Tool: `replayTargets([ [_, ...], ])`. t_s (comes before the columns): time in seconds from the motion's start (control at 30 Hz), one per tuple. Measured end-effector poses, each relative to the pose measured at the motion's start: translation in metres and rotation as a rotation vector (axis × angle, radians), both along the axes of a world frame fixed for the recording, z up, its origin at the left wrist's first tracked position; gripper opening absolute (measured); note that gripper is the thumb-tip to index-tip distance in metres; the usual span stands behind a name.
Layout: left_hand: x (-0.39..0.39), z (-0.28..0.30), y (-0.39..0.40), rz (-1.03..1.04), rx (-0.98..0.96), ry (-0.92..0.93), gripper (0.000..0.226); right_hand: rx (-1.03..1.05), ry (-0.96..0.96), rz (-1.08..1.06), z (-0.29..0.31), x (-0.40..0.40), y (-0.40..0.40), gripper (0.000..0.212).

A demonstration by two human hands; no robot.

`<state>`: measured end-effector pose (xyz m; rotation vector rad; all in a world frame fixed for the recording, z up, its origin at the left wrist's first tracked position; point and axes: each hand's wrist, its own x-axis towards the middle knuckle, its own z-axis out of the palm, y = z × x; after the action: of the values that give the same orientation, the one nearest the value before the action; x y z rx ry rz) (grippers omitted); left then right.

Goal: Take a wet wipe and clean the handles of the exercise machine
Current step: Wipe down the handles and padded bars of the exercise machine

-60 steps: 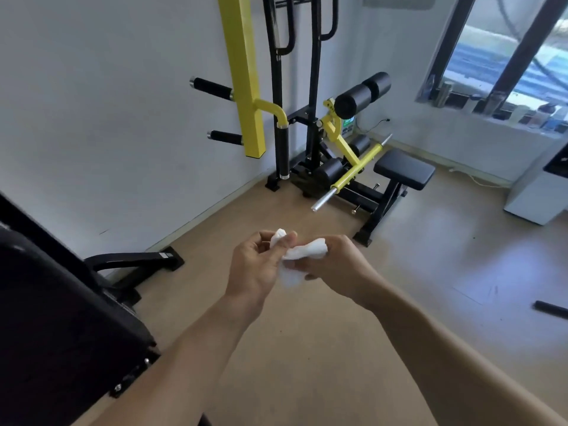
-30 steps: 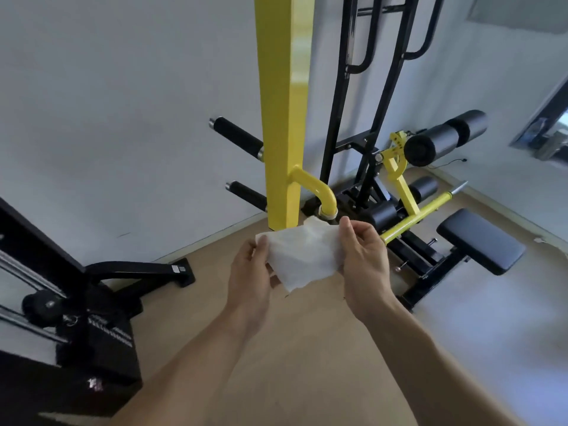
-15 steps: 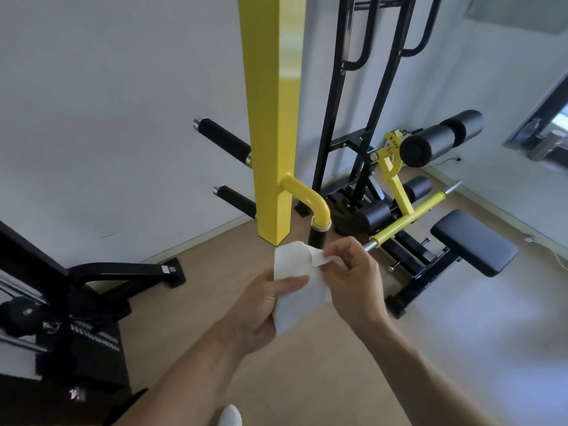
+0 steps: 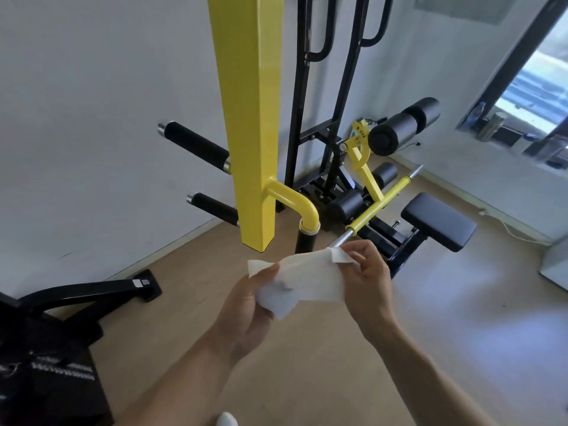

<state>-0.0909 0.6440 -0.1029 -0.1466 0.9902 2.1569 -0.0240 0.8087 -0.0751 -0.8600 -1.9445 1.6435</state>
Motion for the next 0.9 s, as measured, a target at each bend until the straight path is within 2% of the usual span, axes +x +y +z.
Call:
replayTargets([
  [0.07, -0.003, -0.004, -0.001, -0.031, -0.021, -0.013, 0.037, -0.017, 0.013, -0.111, -0.001, 0.005, 0.006, 0.017],
  [0.13, -0.007, -0.008, -0.002, 0.001, -0.087, -0.038, 0.025, -0.013, -0.003, -0.237, 0.000, 0.009, 0.015, 0.006],
  [0.2, -0.012, -0.016, -0.001, 0.072, -0.210, -0.045, 0.040, -0.006, 0.009, -0.352, 0.003, 0.011, 0.027, 0.010],
  [0.27, -0.012, -0.021, 0.001, 0.085, -0.351, 0.025, 0.028, 0.009, 0.020, -0.400, 0.006, 0.009, 0.038, 0.016],
  [0.37, -0.010, -0.016, 0.006, 0.039, -0.501, 0.159, 0.012, 0.012, -0.003, -0.323, 0.011, 0.002, 0.041, 0.029],
  [0.5, -0.010, -0.006, 0.016, 0.021, -0.667, 0.363, 0.029, -0.021, 0.080, -0.206, 0.013, -0.011, 0.010, 0.032],
  [0.57, -0.010, -0.002, 0.017, -0.006, -0.739, 0.431, 0.024, -0.032, 0.082, -0.038, 0.006, -0.011, -0.015, 0.023],
  [0.63, -0.007, 0.004, 0.017, -0.079, -0.697, 0.451, 0.022, 0.026, 0.049, 0.102, -0.005, -0.005, -0.038, 0.010],
  [0.67, -0.003, 0.007, 0.016, -0.116, -0.658, 0.455, 0.031, 0.038, 0.061, 0.127, -0.009, -0.002, -0.046, 0.015],
  [0.7, 0.001, 0.010, 0.015, -0.138, -0.609, 0.459, 0.038, 0.022, 0.096, 0.116, -0.014, 0.002, -0.051, 0.019],
  [0.77, 0.005, 0.013, 0.014, -0.129, -0.547, 0.515, 0.037, 0.005, 0.124, 0.046, -0.018, 0.002, -0.049, 0.017],
  [0.83, 0.005, 0.012, 0.012, -0.119, -0.597, 0.622, 0.047, 0.027, 0.071, 0.048, -0.016, 0.000, -0.042, 0.016],
  [0.9, 0.001, 0.011, 0.008, -0.148, -0.671, 0.694, 0.058, 0.016, 0.044, 0.169, -0.012, -0.002, -0.034, 0.023],
])
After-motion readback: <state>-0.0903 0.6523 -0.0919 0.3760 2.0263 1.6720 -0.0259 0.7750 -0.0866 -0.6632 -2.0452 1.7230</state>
